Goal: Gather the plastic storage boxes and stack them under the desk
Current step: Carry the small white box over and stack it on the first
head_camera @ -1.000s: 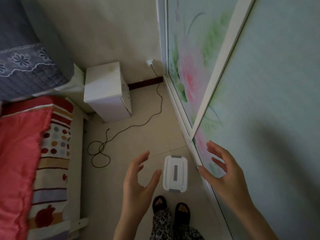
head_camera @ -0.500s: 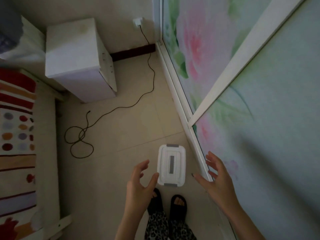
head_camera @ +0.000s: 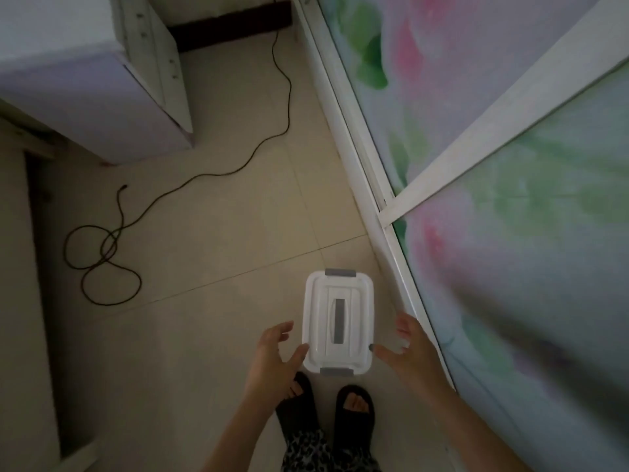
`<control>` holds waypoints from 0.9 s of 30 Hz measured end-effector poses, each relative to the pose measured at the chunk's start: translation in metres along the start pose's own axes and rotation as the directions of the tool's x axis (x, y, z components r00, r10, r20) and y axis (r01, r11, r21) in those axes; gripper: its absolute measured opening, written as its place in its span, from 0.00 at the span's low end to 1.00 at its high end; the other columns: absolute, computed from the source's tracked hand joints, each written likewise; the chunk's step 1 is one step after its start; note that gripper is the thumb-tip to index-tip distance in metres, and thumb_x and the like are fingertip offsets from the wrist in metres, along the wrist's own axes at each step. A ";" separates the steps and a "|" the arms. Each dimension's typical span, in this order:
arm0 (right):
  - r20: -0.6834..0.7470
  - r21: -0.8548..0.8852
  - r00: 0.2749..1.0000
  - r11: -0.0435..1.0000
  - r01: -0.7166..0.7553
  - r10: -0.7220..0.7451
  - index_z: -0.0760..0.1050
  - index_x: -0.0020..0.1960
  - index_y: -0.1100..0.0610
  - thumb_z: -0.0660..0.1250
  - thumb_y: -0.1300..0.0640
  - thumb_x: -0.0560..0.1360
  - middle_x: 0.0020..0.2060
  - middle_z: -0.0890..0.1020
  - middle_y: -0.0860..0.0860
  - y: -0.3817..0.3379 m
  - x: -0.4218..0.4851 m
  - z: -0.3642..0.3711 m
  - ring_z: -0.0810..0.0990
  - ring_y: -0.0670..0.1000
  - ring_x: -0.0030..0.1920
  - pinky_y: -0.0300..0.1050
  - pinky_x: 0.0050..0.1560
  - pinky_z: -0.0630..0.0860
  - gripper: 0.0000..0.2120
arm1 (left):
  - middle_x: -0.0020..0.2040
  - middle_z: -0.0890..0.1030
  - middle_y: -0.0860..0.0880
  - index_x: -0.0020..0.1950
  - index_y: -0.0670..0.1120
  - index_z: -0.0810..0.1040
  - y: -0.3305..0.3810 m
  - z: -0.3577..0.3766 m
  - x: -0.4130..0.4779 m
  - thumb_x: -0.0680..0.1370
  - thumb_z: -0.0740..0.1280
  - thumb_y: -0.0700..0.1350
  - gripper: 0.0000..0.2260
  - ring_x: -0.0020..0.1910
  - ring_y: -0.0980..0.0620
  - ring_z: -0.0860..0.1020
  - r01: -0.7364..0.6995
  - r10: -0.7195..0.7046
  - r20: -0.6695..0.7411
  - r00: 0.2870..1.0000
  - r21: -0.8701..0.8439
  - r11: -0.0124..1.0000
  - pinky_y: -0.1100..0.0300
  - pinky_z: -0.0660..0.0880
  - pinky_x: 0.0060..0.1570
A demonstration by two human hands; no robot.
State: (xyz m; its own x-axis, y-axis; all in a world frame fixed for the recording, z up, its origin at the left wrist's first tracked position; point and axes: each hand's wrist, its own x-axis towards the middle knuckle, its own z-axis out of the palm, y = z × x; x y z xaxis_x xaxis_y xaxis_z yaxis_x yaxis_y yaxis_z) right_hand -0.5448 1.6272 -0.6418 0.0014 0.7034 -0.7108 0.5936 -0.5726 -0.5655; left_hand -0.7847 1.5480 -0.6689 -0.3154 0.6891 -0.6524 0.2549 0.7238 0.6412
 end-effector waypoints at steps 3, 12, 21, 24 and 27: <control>0.016 -0.045 0.998 0.998 -0.053 0.054 0.61 0.76 0.54 0.79 0.52 0.67 0.70 0.71 0.52 0.028 0.037 0.016 0.71 0.52 0.68 0.47 0.66 0.69 0.43 | 0.61 0.75 0.55 0.66 0.52 0.73 -0.032 0.022 0.034 0.75 0.73 0.49 0.21 0.59 0.57 0.75 0.052 -0.052 0.022 0.998 0.008 0.999 0.66 0.69 0.53; 0.045 -0.155 0.993 0.983 -0.098 0.106 0.58 0.77 0.54 0.78 0.50 0.68 0.72 0.69 0.54 0.086 0.123 0.051 0.69 0.54 0.71 0.47 0.66 0.68 0.45 | 0.64 0.75 0.52 0.69 0.49 0.71 -0.091 0.070 0.104 0.75 0.73 0.50 0.24 0.59 0.55 0.74 0.140 -0.141 0.030 0.990 0.036 0.989 0.62 0.69 0.56; 0.152 -0.162 0.981 0.982 -0.096 0.121 0.62 0.73 0.48 0.80 0.49 0.63 0.62 0.75 0.44 0.126 0.175 0.081 0.75 0.50 0.63 0.51 0.61 0.74 0.44 | 0.73 0.70 0.49 0.77 0.47 0.61 -0.118 0.103 0.159 0.75 0.72 0.53 0.35 0.69 0.50 0.71 0.173 -0.184 0.061 0.981 0.152 0.973 0.52 0.70 0.67; 0.189 -0.148 0.970 0.981 -0.129 0.156 0.55 0.77 0.48 0.81 0.49 0.63 0.68 0.72 0.46 0.131 0.186 0.086 0.73 0.53 0.68 0.54 0.67 0.71 0.51 | 0.74 0.70 0.48 0.79 0.47 0.58 -0.124 0.115 0.168 0.75 0.71 0.54 0.37 0.70 0.48 0.71 0.179 -0.206 0.135 0.969 0.187 0.966 0.52 0.70 0.67; 0.186 -0.135 0.969 0.981 -0.141 0.164 0.55 0.77 0.48 0.81 0.50 0.63 0.68 0.73 0.49 0.136 0.197 0.090 0.73 0.54 0.67 0.58 0.66 0.71 0.51 | 0.70 0.74 0.49 0.77 0.48 0.61 -0.130 0.125 0.173 0.75 0.71 0.53 0.33 0.66 0.48 0.74 0.177 -0.207 0.171 0.963 0.175 0.969 0.59 0.69 0.58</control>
State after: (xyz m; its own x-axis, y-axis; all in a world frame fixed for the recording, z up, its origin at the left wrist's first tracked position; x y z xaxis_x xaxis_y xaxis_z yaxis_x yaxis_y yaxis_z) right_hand -0.5366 1.6495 -0.8961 -0.0512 0.5087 -0.8594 0.6904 -0.6038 -0.3985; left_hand -0.7586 1.5771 -0.9157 -0.2001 0.5202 -0.8303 0.3508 0.8293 0.4350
